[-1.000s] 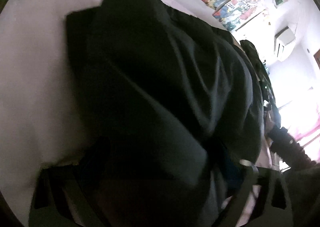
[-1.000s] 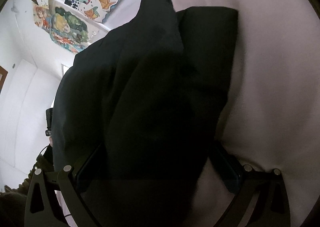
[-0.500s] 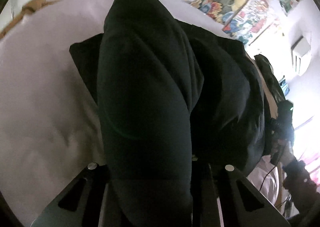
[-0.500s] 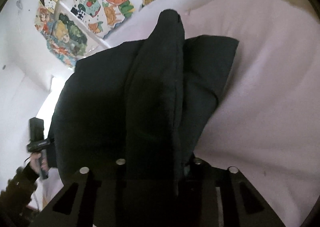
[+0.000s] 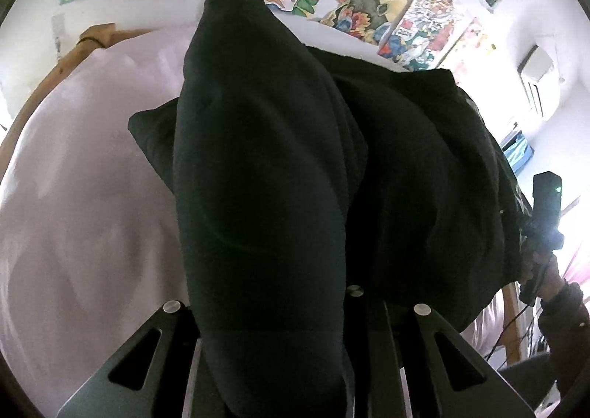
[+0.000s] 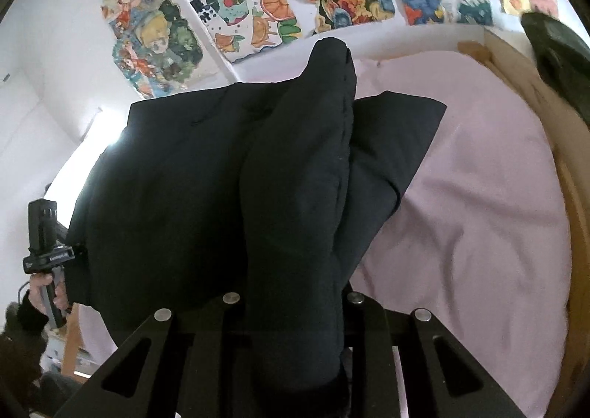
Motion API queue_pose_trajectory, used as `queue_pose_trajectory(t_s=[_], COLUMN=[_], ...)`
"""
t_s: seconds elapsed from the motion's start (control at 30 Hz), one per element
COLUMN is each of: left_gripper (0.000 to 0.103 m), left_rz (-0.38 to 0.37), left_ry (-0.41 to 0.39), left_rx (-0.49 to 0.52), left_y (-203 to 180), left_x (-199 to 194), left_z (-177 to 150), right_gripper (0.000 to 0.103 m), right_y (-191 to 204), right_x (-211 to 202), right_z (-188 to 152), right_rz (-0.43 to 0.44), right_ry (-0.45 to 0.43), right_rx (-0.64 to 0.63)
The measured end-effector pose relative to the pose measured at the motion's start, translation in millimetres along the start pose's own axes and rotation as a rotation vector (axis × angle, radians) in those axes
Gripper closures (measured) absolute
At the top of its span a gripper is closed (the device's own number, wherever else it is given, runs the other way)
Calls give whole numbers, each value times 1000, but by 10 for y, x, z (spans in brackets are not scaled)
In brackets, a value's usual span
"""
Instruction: Fold large clothes
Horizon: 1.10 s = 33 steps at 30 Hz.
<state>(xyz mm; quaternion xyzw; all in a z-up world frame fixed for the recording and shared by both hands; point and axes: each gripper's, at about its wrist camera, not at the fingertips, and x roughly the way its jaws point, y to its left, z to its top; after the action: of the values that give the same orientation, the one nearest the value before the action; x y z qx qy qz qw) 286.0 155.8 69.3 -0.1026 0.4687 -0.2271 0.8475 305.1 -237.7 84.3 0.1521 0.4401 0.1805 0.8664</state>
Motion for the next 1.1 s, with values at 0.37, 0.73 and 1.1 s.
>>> queue_pose_trajectory(t_s=[0.37,0.73,1.1], left_gripper=[83,58,5], left_rz=[39,140,309], left_ry=[14,-7,-234], left_rx=[-27,-115,-118], left_y=[2,72,-222], left_x=[194,177,-458], left_z=[-346,-393,-813], right_gripper=[74,46,0], right_y=[-85,-128,161], right_x=[124,105,-196], right_z=[-625,-714,-1140], right_rz=[-95,-213,-292], right_ry=[-19,-11,-173], right_rx=[30,21,-35])
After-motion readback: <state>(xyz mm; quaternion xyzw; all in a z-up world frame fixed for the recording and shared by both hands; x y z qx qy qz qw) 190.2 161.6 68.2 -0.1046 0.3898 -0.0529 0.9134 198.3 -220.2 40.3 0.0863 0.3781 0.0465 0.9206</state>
